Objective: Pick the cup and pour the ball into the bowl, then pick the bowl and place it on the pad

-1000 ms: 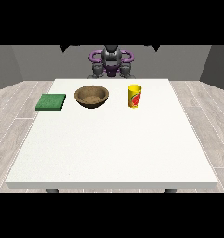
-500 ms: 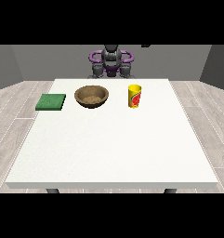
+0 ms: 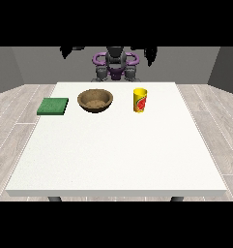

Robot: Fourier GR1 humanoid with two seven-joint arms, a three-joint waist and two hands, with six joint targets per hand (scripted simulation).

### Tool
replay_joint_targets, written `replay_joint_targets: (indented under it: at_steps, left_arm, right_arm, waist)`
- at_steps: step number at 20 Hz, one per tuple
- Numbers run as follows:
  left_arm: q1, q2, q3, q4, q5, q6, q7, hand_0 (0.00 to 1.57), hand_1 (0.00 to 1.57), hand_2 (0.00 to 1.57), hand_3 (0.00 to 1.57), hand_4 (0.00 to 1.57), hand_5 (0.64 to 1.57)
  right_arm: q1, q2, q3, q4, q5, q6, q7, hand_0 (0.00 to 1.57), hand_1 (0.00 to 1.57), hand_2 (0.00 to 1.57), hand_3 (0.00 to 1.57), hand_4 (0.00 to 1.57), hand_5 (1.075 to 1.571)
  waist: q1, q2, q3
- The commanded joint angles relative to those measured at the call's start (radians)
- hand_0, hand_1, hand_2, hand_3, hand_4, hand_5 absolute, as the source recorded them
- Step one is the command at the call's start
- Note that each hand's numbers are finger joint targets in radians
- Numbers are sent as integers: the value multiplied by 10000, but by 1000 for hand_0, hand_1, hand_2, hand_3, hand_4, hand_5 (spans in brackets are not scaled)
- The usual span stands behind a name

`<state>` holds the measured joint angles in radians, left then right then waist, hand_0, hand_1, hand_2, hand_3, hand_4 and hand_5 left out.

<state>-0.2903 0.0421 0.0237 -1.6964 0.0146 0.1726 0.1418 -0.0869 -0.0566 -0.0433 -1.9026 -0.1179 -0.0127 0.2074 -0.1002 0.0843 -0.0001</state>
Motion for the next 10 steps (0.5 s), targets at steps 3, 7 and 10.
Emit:
replay_joint_targets:
  at_steps: [3,7,10]
  left_arm:
    - [-208,473,800,1543,-20,-376,-2653,0,0,0,0,555,1496]
    - [327,380,803,3050,45,-870,-4211,0,0,0,0,360,1483]
    - [-218,532,1191,4355,218,-1100,-5005,0,0,0,0,187,1472]
  right_arm:
    - [-679,-600,-901,407,-835,758,-896,0,0,0,0,691,1547]
    - [-238,-578,-934,614,-667,909,-1593,0,0,0,0,681,1551]
    - [-470,-699,-1159,803,-939,1091,-1714,0,0,0,0,676,1559]
  waist:
    - [-243,1826,-3]
    - [-245,1746,-4]
    - [-355,1989,-4]
